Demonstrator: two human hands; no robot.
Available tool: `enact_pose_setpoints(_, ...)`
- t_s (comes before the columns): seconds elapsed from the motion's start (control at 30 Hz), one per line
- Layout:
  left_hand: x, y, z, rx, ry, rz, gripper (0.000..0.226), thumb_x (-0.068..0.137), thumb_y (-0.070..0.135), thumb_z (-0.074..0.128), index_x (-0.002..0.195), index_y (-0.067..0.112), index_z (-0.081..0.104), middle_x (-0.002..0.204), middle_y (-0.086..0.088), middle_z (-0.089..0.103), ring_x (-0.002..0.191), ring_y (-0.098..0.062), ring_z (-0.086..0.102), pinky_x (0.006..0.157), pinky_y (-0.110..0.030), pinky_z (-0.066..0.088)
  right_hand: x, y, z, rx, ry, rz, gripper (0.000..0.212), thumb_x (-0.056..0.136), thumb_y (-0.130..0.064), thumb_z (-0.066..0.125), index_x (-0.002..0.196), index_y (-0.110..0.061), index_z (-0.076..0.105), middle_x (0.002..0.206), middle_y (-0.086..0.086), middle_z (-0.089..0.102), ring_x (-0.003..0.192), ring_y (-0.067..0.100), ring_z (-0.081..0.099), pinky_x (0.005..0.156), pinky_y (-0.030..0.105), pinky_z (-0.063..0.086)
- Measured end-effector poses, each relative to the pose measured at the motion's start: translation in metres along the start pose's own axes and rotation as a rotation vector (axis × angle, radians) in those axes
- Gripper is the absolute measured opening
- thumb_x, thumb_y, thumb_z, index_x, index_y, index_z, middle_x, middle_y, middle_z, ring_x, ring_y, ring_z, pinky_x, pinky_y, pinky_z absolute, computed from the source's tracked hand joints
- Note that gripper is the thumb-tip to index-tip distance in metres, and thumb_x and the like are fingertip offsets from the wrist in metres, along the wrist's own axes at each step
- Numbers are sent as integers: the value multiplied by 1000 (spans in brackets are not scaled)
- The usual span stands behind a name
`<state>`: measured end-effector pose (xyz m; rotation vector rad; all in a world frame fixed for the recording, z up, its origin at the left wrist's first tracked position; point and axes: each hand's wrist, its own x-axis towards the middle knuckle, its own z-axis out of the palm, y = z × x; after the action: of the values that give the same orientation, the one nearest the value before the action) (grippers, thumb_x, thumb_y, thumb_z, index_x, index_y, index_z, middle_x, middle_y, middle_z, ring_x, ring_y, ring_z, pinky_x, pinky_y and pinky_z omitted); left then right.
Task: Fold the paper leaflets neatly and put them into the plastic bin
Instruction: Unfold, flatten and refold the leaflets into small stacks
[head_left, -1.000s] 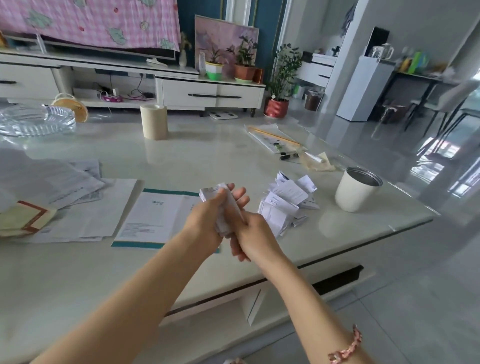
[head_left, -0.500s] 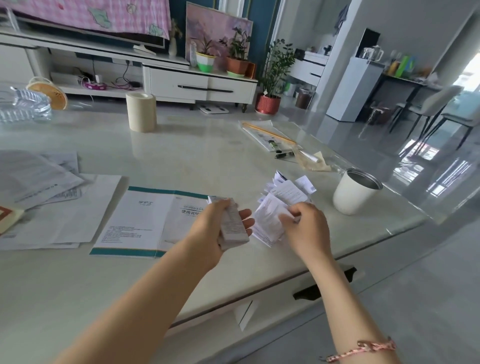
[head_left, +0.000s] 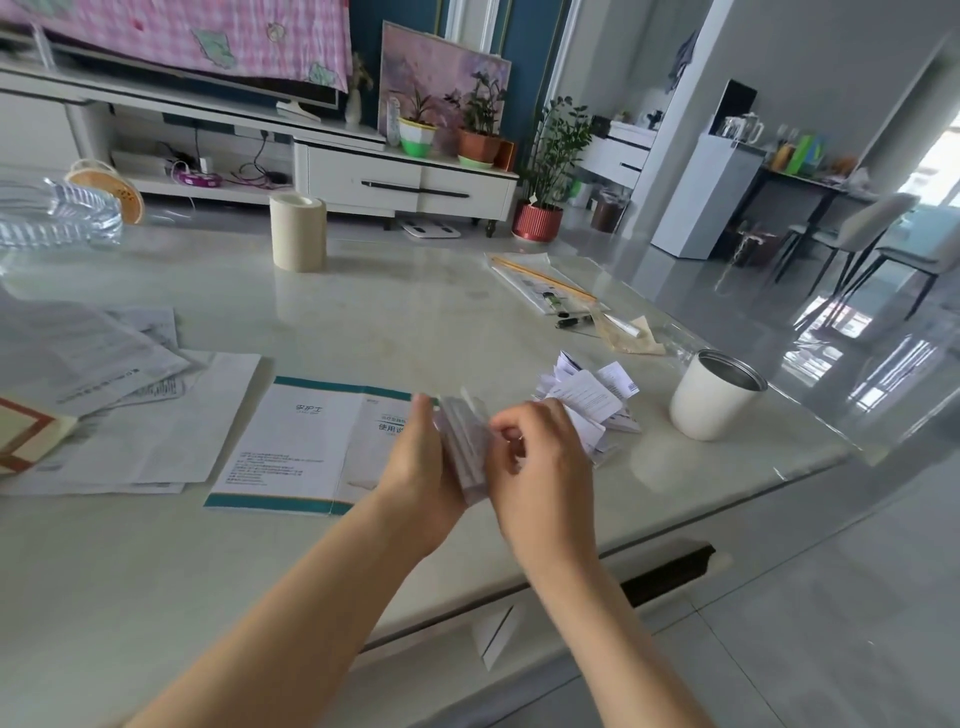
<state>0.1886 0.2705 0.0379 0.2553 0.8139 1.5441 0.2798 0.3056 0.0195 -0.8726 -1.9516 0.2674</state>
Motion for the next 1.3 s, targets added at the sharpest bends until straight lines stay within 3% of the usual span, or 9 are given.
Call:
enact_pose_setpoints(0.1, -4, 3, -3, 7, -31, 14, 59, 95, 56, 28, 103, 9, 62, 78, -7, 71, 61, -15, 69, 48, -20, 52, -5, 1, 7, -121, -108, -130, 20, 82, -22, 48, 80, -12, 65, 82, 3, 57, 75, 26, 57, 62, 35, 51)
enact_pose_setpoints(0.23, 0, 6, -10, 120, 141, 87, 24, 97, 20, 47, 96, 2, 62, 82, -10, 64, 66, -18, 64, 60, -29, 56, -9, -6, 7, 63, -241, -124, 35, 89, -36, 44, 90, -14, 71, 91, -6, 60, 85, 18, 54, 78, 27, 46)
enact_pose_setpoints(0.33, 1, 8, -9, 125, 124, 137, 25, 99, 15, 41, 86, 6, 61, 83, -7, 67, 64, -15, 65, 66, -31, 55, -3, -5, 2, 173, -53, 144, 22, 91, -30, 53, 103, -16, 66, 96, -10, 56, 89, 10, 52, 75, 8, 40)
enact_pose_setpoints(0.47, -1, 2, -5, 275, 44, 221, 23, 99, 19, 43, 92, 7, 60, 81, -9, 65, 66, -21, 62, 65, -32, 49, 4, -4, -7, 560, -306, 699, 21, 98, -27, 45, 95, -12, 59, 83, 2, 64, 69, 14, 61, 63, 23, 51)
enact_pose_setpoints(0.6, -7, 4, -1, 241, 5, 209, 22, 94, 24, 50, 88, 4, 58, 73, -13, 60, 52, -26, 50, 46, -29, 36, 5, -14, -5, 458, -306, 546, 32, 100, -21, 40, 72, -12, 53, 60, 3, 54, 43, 9, 48, 45, 20, 38)
enact_pose_setpoints(0.7, -7, 11, -2, 117, 61, 219, 21, 89, 25, 59, 72, 14, 66, 70, 0, 69, 52, -17, 61, 50, -26, 39, 3, -20, 2, 240, -236, 272, 30, 97, -22, 46, 67, -23, 48, 52, -11, 49, 45, 7, 47, 46, 14, 33)
enact_pose_setpoints(0.8, -5, 19, -6, -74, 82, 224, 21, 94, 24, 53, 81, 11, 62, 71, -2, 70, 58, -15, 66, 57, -28, 51, 2, -26, 10, 211, -192, 163, 28, 95, -23, 51, 67, -22, 51, 49, -14, 48, 48, 12, 50, 47, 16, 34)
enact_pose_setpoints(1.1, 4, 18, -14, 131, 302, 499, 22, 97, 24, 49, 84, 9, 58, 63, -3, 66, 47, -13, 62, 49, -26, 50, -8, -41, 30, 468, -232, 507, 38, 93, -21, 55, 55, -20, 52, 44, -9, 52, 40, 7, 44, 47, 21, 38)
enact_pose_setpoints(1.3, 20, 8, -22, 741, 557, 820, 29, 98, 20, 47, 78, 3, 60, 64, -7, 59, 54, -8, 45, 51, -11, 34, 2, -28, 25, 420, -464, 609, 40, 94, -20, 49, 54, -16, 51, 47, -5, 53, 43, 14, 45, 50, 26, 41)
